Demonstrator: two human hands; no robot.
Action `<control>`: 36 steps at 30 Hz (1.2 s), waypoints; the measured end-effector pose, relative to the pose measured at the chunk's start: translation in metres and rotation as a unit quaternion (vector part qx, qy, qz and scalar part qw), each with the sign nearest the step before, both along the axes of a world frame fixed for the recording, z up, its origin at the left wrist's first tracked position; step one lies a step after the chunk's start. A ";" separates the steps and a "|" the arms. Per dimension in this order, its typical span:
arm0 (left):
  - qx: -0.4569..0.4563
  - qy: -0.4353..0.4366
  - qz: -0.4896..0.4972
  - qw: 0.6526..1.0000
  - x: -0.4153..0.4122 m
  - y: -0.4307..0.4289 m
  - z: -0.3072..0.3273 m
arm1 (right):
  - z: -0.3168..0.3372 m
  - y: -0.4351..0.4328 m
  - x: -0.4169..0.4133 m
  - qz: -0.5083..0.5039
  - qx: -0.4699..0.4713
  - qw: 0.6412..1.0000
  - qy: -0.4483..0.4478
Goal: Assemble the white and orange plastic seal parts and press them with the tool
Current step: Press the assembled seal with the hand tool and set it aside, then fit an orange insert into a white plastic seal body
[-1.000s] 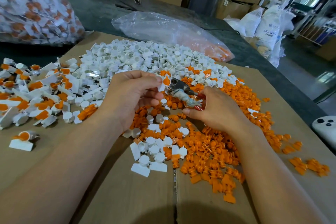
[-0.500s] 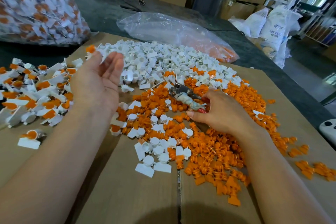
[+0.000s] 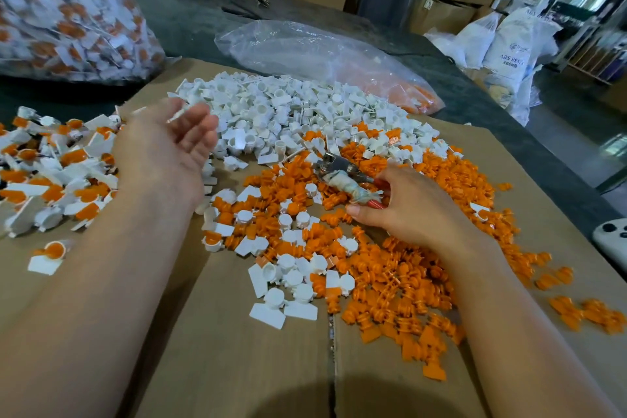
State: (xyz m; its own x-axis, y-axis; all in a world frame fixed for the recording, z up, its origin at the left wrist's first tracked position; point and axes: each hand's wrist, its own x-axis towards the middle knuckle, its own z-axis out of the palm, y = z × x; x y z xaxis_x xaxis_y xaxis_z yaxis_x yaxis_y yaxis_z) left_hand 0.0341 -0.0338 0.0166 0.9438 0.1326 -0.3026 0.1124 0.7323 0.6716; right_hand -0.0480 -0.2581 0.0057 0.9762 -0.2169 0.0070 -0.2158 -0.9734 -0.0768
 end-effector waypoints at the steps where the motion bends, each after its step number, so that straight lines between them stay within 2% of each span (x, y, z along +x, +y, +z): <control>1: 0.080 -0.005 -0.028 0.996 -0.001 -0.003 0.000 | 0.000 0.000 0.000 0.000 0.001 1.000 0.001; 3: 0.238 -0.043 -0.074 0.967 -0.004 -0.008 0.000 | 0.001 0.000 0.000 -0.001 0.003 1.000 0.002; 4: 0.314 -0.073 -0.089 0.943 -0.007 -0.010 -0.002 | 0.001 0.000 0.000 -0.001 0.003 1.000 0.002; 7: 0.534 -0.153 -0.110 0.824 -0.012 -0.014 -0.009 | 0.001 0.000 0.000 0.000 0.010 1.000 0.004; 9: 0.605 -0.175 -0.138 0.764 -0.012 -0.015 -0.011 | 0.001 0.000 0.000 -0.001 0.015 1.000 0.006; 10: 0.613 -0.184 -0.159 0.752 -0.012 -0.016 -0.012 | 0.001 0.000 0.000 -0.002 0.017 1.000 0.007; 19: 0.589 -0.239 -0.262 0.726 -0.018 -0.018 -0.012 | 0.000 -0.003 0.000 -0.008 0.034 0.999 0.009; 25: 0.613 -0.278 -0.340 0.657 -0.021 -0.019 -0.011 | -0.001 -0.005 0.001 -0.003 0.035 0.999 0.010; 30: 0.643 -0.289 -0.344 0.621 -0.024 -0.021 -0.009 | -0.002 -0.004 0.001 -0.004 0.029 0.999 0.014; 33: 0.627 -0.291 -0.385 0.611 -0.030 -0.023 -0.008 | -0.002 -0.004 0.001 -0.006 0.028 0.999 0.013; 36: 0.677 -0.314 -0.368 0.555 -0.031 -0.027 -0.013 | -0.004 -0.004 0.001 -0.006 0.029 0.999 0.013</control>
State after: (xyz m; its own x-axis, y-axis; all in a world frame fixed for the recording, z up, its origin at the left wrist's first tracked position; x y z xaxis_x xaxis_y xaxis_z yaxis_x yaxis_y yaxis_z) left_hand 0.0035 -0.0607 0.0038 0.7570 -0.6530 0.0233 -0.5206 -0.5811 0.6255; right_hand -0.0466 -0.2621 0.0019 0.9734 -0.2270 -0.0320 -0.2292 -0.9651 -0.1269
